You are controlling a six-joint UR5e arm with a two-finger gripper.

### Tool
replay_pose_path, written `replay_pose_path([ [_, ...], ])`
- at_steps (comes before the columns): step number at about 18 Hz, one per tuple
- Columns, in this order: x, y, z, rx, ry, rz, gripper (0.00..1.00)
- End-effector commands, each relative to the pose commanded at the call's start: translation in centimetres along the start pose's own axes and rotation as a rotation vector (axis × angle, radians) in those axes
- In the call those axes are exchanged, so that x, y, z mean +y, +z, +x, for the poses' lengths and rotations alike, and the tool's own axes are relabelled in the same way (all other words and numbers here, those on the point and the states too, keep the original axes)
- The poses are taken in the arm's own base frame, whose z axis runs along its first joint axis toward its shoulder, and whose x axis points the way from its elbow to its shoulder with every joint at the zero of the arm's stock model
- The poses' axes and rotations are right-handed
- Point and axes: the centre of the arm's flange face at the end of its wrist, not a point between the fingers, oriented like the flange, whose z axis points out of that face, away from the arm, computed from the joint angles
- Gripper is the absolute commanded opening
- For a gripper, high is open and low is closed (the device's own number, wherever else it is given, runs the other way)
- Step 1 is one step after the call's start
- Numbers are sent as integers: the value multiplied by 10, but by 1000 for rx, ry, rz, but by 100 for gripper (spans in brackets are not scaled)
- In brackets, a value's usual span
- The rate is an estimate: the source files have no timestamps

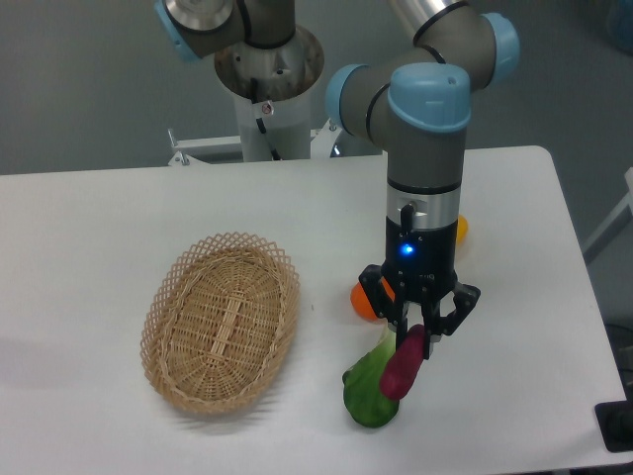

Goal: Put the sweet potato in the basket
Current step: 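Carry the grasped purple sweet potato toward the wicker basket, then lower the sweet potato into the basket and open the gripper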

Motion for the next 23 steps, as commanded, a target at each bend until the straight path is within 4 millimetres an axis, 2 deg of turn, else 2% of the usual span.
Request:
replay_pose_path([
  [7,2,2,5,17,0,-2,21],
  [11,-3,4,29,39,6,-13,21],
  [13,3,6,57,72,15,-24,21],
  [17,6,26,136,124,54,-113,21],
  [19,-3,36,180,125,129,-180,21],
  [23,-10,53,240,131,242,-272,22],
])
